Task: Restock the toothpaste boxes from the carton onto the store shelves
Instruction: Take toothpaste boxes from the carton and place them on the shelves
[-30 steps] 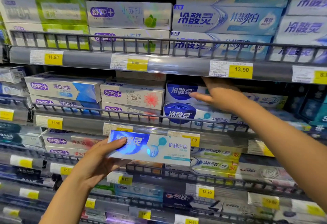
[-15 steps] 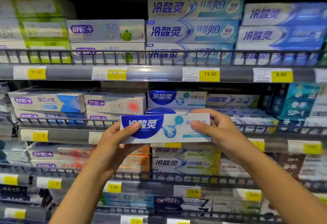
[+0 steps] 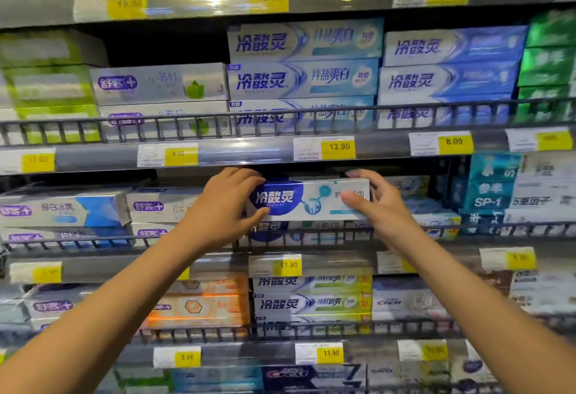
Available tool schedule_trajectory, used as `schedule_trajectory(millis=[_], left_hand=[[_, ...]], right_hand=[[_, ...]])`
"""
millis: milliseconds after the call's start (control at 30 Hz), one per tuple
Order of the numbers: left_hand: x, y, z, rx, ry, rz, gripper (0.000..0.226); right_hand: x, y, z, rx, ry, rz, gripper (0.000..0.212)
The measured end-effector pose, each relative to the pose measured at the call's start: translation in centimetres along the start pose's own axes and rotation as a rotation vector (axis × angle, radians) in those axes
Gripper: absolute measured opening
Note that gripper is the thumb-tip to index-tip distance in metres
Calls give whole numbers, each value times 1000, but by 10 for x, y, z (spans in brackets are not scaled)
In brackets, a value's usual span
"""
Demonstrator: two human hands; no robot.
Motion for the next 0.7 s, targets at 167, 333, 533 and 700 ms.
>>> schedule_trajectory(millis=[167,333,533,700], left_hand=[[11,-4,-14,43,-15,-50,47],[12,-2,-19,42,23,-56,39],[9,-6,-24,23,34,-53,41],[8,-6,-25,-5,44,-56,42]], right_hand=[[15,-2,16,-60,-7,14,46],[22,-3,19,-125,-33,49,50],[27,-4,16,-174,-18,45,44],[27,-5,17,-175,-25,43,42]])
Point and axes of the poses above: each hand's wrist, its own x-axis towards the middle knuckle, its own y-axis out of the back of the hand, z = x × y, the point moved 1 cm from there along x, towards the middle knuckle, and after that the axes turned 4 degrees about -z, right-handed, at the moved point
